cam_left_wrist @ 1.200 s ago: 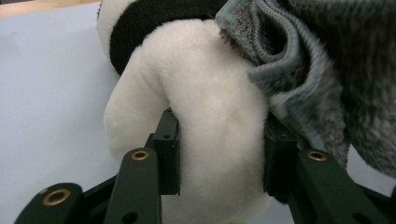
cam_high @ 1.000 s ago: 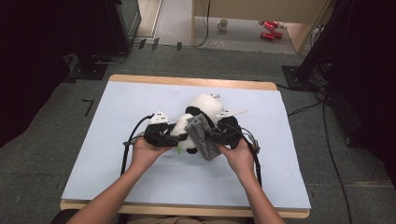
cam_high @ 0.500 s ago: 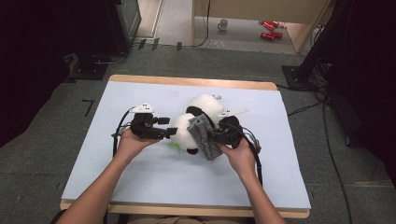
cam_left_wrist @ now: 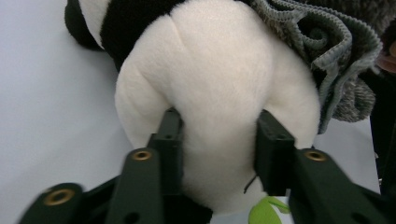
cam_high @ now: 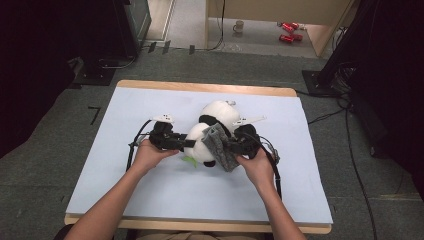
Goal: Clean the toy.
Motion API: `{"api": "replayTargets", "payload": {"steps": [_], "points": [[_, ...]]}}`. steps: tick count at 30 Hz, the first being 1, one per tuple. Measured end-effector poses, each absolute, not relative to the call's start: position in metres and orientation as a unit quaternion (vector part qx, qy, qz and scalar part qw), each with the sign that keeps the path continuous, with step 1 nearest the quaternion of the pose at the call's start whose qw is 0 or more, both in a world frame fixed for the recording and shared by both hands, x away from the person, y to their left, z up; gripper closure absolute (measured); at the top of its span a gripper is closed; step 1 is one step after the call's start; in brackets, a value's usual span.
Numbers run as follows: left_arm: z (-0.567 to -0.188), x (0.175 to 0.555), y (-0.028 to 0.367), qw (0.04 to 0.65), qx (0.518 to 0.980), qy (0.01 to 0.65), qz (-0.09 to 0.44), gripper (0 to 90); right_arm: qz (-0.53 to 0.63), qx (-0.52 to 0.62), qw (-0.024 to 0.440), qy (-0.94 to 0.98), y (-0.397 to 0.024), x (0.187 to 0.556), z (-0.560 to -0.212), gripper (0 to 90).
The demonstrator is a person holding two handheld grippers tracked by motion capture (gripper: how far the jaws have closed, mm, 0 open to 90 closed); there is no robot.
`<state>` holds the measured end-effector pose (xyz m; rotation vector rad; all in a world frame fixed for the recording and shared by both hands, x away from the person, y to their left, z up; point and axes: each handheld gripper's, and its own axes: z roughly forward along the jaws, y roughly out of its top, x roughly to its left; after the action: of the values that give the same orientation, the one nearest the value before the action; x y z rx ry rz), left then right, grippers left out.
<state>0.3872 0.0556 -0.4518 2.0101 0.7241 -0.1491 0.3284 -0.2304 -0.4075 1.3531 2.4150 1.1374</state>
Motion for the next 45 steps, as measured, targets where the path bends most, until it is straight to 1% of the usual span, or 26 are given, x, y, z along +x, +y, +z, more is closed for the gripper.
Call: {"api": "replayTargets", "payload": {"steps": [1, 2, 4, 8, 9, 12, 17, 18, 21, 24, 37, 42, 45], "points": [[-0.452, 0.387, 0.056, 0.479, 0.824, 0.297, -0.061, 66.7, 0.379, 0.451, 0.074, 0.805, -0.230, 0.328, -0.408, 81.4], [-0.450, 0.386, 0.055, 0.480, 0.822, 0.301, -0.061, 66.7, 0.379, 0.449, 0.072, 0.806, -0.230, 0.328, -0.405, 81.5], [-0.446, 0.386, 0.056, 0.482, 0.817, 0.310, -0.063, 70.3, 0.400, 0.433, 0.067, 0.805, -0.227, 0.323, -0.390, 81.8], [-0.441, 0.384, 0.053, 0.483, 0.808, 0.330, -0.073, 70.4, 0.431, 0.403, 0.058, 0.806, -0.215, 0.313, -0.374, 81.8], [-0.441, 0.384, 0.053, 0.483, 0.808, 0.330, -0.073, 70.4, 0.431, 0.403, 0.058, 0.806, -0.215, 0.313, -0.374, 81.8], [-0.438, 0.382, 0.051, 0.482, 0.806, 0.335, -0.072, 70.2, 0.441, 0.378, 0.052, 0.813, -0.197, 0.306, -0.370, 81.8], [-0.432, 0.377, 0.048, 0.493, 0.794, 0.345, -0.089, 70.2, 0.435, 0.372, 0.054, 0.818, -0.187, 0.305, -0.379, 81.8], [-0.430, 0.376, 0.047, 0.493, 0.790, 0.351, -0.094, 70.3, 0.418, 0.373, 0.051, 0.827, -0.181, 0.307, -0.391, 82.0], [-0.431, 0.376, 0.046, 0.484, 0.796, 0.352, -0.092, 70.5, 0.414, 0.371, 0.043, 0.830, -0.179, 0.307, -0.400, 82.1], [-0.435, 0.379, 0.049, 0.485, 0.789, 0.364, -0.102, 70.7, 0.399, 0.361, 0.034, 0.842, -0.174, 0.307, -0.412, 82.2], [-0.436, 0.379, 0.048, 0.475, 0.796, 0.364, -0.092, 70.7, 0.366, 0.343, 0.017, 0.865, -0.163, 0.307, -0.440, 82.1], [-0.435, 0.380, 0.049, 0.479, 0.793, 0.365, -0.090, 70.6, 0.341, 0.338, 0.020, 0.877, -0.158, 0.306, -0.449, 82.1], [-0.434, 0.380, 0.051, 0.480, 0.792, 0.368, -0.083, 70.4, 0.320, 0.342, 0.015, 0.883, -0.154, 0.306, -0.461, 82.0]]}}
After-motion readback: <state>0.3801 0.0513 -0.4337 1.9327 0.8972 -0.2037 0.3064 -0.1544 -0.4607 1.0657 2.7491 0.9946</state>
